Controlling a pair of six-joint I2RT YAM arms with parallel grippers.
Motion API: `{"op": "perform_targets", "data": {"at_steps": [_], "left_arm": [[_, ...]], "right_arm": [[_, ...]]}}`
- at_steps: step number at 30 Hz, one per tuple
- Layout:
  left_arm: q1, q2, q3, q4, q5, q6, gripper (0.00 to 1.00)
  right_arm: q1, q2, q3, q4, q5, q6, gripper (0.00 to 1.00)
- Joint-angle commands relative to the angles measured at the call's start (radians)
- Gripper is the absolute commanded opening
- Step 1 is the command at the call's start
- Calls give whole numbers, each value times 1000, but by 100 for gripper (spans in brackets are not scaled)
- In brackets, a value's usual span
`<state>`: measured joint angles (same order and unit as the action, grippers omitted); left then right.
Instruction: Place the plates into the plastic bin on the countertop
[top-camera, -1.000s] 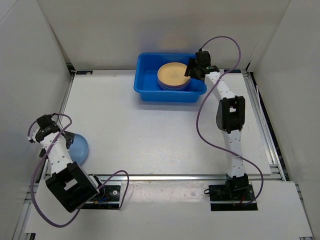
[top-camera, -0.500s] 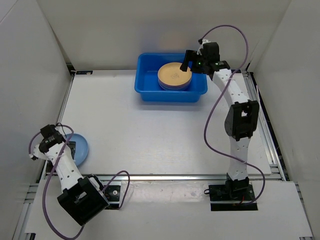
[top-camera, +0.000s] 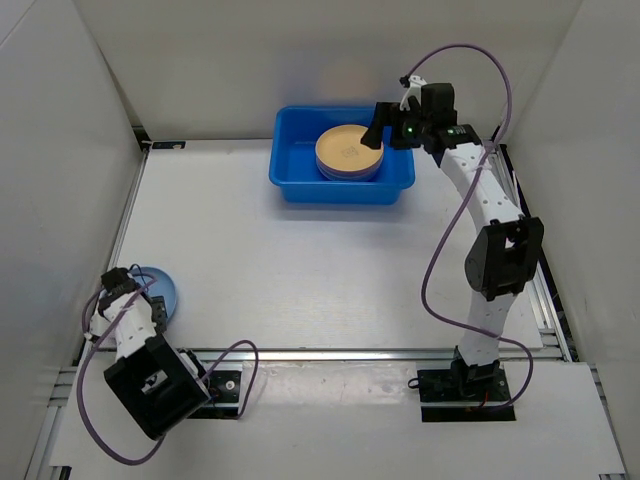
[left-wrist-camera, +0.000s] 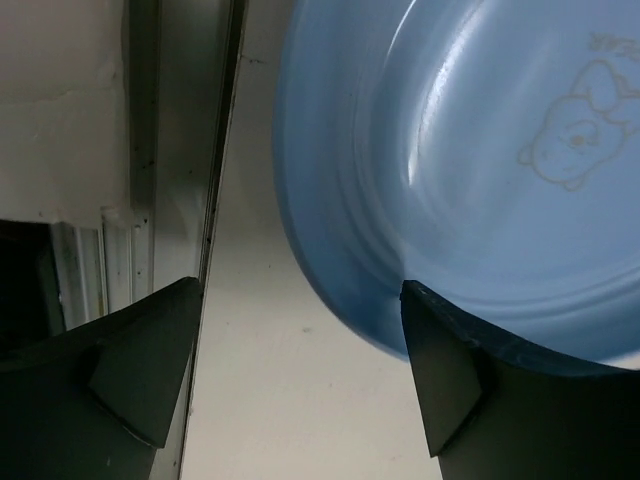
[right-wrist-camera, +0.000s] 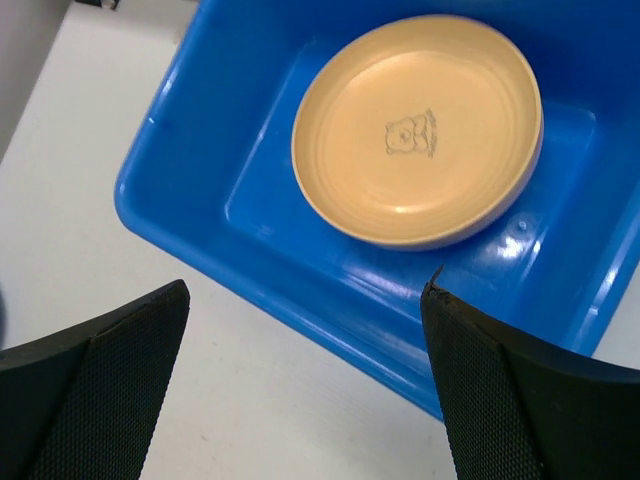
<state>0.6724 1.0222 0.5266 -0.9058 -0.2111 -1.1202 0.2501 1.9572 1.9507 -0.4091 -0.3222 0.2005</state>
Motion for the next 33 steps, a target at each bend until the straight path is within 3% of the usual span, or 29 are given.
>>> {"op": "perform_targets", "data": {"at_steps": [1,2,8,14,20,27,33], "left_arm": [[3,39,-13,102,-31,-39,91],[3,51,-14,120,-42,-36,84],[3,101,-33,201,-74,-46,72],[3,217,-22,249,-74,-39,50],[3,254,-31,283,-44,-10,12],[3,199,13,366,84,149,10],[-135,125,191,461,196,284,10]], "right_arm": [[-23,-79,-54,-20,-14,-35,99],[-26,-98,-64,-14,-11,-32,99],[-32,-153,-148,-11,5,-29,99],[-41,-193,-190,-20,38,-29,99],[-55,-257,-251,-14,51,-29,99],[-54,-365,-337,19,54,-23,99],[-54,-448,-423,96,58,8,99]]}}
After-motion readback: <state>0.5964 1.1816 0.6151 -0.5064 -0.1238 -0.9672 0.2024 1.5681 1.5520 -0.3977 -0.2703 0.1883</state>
